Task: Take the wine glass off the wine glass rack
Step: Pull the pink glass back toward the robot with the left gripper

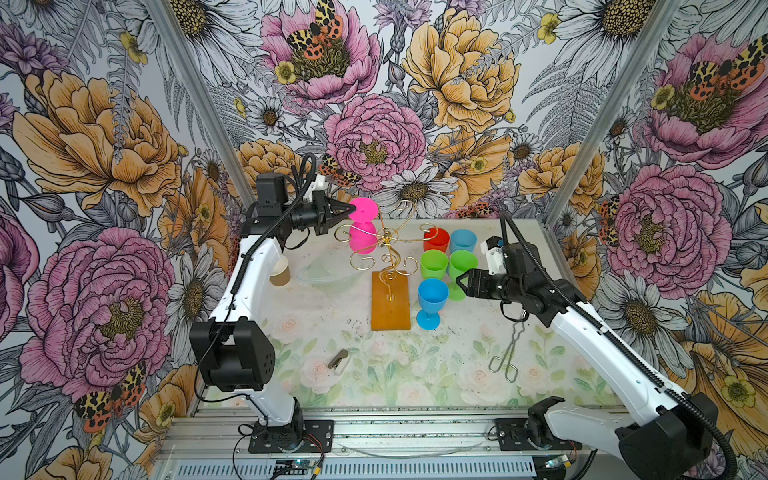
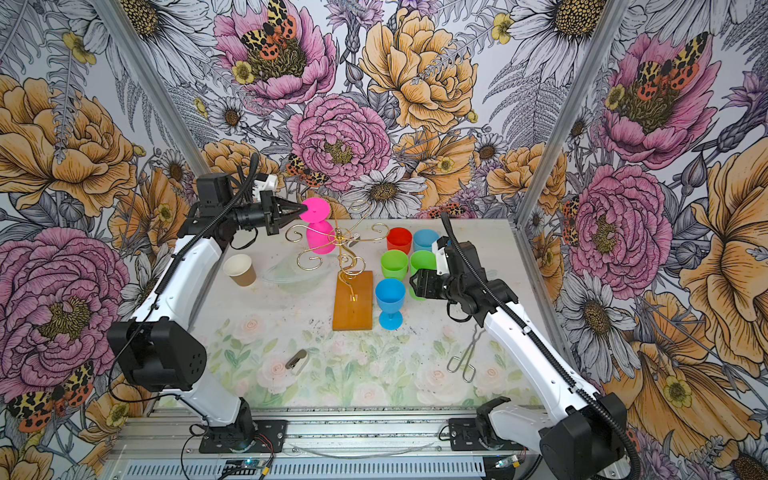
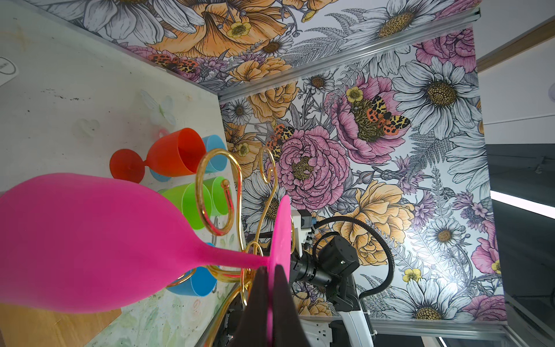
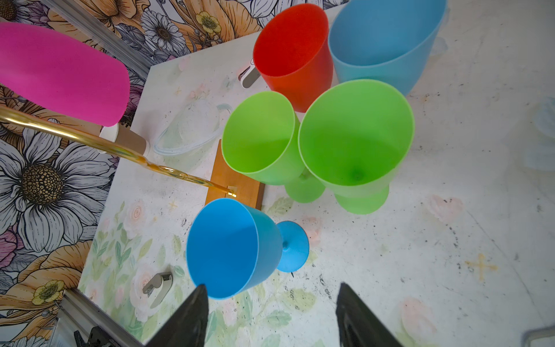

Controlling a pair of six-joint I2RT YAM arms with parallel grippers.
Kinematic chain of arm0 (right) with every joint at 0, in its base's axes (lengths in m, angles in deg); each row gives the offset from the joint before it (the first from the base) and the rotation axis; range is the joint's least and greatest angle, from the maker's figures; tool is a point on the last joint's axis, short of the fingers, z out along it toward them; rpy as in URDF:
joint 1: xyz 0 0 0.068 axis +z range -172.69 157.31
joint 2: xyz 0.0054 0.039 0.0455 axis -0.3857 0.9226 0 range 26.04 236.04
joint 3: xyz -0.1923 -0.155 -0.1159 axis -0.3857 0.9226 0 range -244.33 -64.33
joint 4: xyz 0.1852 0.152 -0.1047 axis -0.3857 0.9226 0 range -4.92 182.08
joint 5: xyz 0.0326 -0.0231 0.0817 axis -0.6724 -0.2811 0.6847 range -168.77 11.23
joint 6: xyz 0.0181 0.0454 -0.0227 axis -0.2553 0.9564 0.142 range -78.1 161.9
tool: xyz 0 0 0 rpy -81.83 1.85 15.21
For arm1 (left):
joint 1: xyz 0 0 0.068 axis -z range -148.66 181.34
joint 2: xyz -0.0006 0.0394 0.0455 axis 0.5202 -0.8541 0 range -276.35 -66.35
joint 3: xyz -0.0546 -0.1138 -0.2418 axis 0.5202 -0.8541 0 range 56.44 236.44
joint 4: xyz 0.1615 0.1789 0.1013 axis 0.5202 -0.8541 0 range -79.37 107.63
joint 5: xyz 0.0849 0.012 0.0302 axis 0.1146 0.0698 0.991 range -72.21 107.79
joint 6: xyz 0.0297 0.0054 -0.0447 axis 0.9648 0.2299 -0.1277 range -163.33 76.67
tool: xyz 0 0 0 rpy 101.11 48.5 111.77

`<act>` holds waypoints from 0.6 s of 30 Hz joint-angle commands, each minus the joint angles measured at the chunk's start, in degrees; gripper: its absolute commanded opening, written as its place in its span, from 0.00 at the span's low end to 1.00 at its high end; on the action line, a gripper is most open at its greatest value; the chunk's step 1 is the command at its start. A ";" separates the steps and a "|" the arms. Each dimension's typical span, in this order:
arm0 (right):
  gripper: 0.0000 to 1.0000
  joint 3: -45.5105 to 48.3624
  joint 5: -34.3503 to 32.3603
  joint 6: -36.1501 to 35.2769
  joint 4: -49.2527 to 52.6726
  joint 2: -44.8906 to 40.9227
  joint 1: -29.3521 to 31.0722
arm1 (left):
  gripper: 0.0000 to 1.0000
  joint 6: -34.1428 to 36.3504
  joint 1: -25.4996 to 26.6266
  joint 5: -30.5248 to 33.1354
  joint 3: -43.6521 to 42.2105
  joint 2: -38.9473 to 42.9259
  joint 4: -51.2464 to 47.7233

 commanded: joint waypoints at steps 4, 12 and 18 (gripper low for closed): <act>0.68 0.04 1.22 0.64 -2.10 0.32 -0.29 | 0.00 2.15 -3.37 1.89 -2.35 5.14 0.29; 0.68 -0.39 1.65 0.77 -2.23 0.35 -0.27 | 0.00 5.81 -8.40 11.48 -4.04 9.49 -3.58; 0.68 -0.49 1.10 0.80 -2.19 -0.27 -0.31 | 0.00 17.31 -8.69 26.79 -2.67 11.90 -18.51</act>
